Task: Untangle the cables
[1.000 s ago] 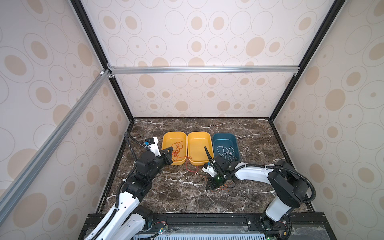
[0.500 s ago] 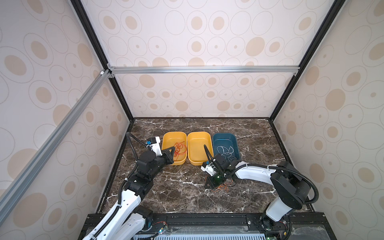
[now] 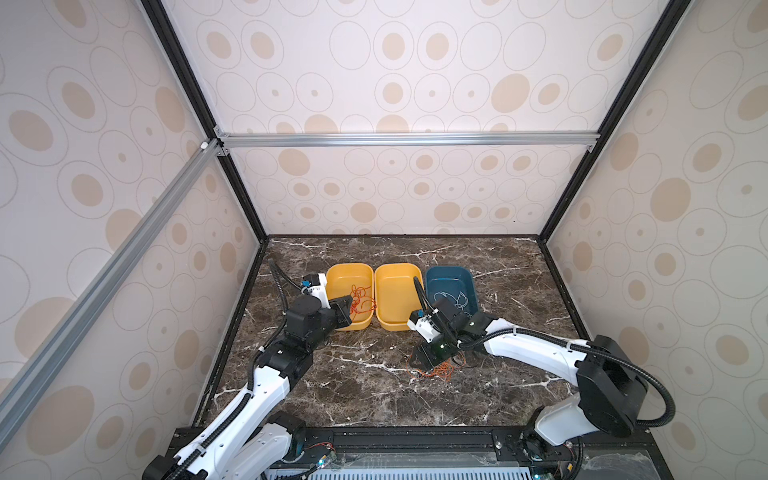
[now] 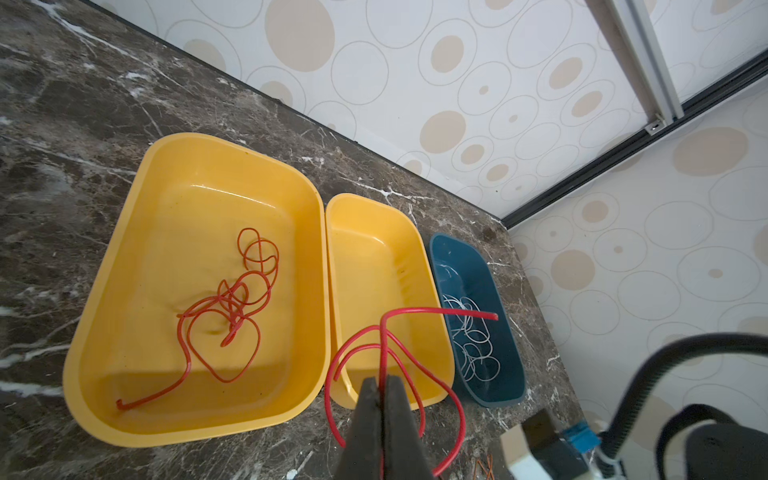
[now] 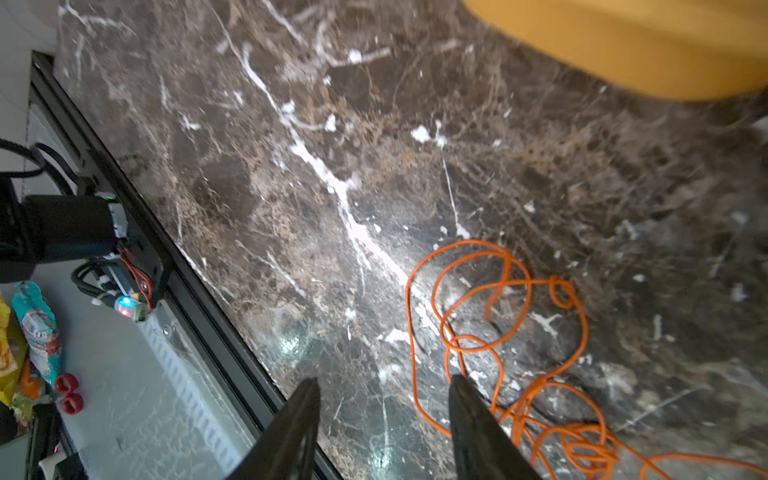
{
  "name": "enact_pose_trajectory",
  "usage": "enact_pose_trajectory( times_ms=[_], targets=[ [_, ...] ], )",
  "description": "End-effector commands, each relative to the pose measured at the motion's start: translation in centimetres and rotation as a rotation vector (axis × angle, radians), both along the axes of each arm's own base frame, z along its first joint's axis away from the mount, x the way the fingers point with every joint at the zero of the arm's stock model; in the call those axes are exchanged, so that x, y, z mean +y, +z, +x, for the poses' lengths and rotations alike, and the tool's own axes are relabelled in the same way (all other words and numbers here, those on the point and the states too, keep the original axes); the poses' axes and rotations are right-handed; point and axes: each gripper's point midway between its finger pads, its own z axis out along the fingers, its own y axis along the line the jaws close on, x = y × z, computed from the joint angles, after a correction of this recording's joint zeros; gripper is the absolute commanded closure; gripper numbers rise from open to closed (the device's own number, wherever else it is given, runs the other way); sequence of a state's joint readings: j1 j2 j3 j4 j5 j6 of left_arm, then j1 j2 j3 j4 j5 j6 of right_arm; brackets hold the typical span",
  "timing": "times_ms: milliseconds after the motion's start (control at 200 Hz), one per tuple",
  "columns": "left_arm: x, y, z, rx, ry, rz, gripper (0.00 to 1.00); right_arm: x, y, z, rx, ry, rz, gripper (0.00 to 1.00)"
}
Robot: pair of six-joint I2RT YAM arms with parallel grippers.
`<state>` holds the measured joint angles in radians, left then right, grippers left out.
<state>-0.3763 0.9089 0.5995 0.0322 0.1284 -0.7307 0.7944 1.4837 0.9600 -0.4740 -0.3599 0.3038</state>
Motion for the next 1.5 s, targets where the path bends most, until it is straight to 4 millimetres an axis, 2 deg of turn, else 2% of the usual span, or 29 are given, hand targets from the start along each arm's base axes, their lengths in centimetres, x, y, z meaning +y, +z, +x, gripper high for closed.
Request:
enact_pose_trajectory(
  times_ms=[0,380,570,710,850,1055,1226,1301,1356,1496],
  targets=[
    [0.4,2.0,1.3,-0.051,0.018,0.034,1.0,-0.7,1.5,0.6,-0.047,-0.012,-0.022,0.47],
    [2.6,-1.1,5.7,0.031,0.107,0.137,1.0,-2.1,2.8,1.9,-0.081,-0.074,-0.036,0.47],
    [3.9,-2.0,8.2,0.039,0.142,0.135,1.0,-2.4,2.7,2.4,-0.079,-0.09,-0.042,0.47],
    [4.1,-3.3,10.3,0.067,0.125,0.152,1.0,-2.7,2.3,2.6,-0.065,-0.104,-0.049,0.47],
    [4.2,-3.7,12.2,0.063,0.128,0.179,1.0,-3.1,2.0,2.6,-0.057,-0.126,-0.048,0.48],
    [5.0,-6.2,13.7,0.115,0.166,0.235,1.0,-3.6,2.0,2.5,-0.053,-0.141,-0.054,0.48],
    [6.5,-7.9,13.5,0.186,0.238,0.272,0.79,-4.2,2.0,2.5,-0.066,-0.162,-0.059,0.48],
    [6.7,-8.2,13.2,0.203,0.245,0.273,0.6,-4.4,1.9,2.4,-0.064,-0.167,-0.063,0.48],
    [6.8,-8.2,13.1,0.208,0.246,0.279,0.5,-4.6,1.9,2.5,-0.065,-0.172,-0.066,0.48],
    [6.6,-7.0,12.6,0.189,0.234,0.277,0.42,-4.7,2.2,2.6,-0.051,-0.199,-0.056,0.48]
  ],
)
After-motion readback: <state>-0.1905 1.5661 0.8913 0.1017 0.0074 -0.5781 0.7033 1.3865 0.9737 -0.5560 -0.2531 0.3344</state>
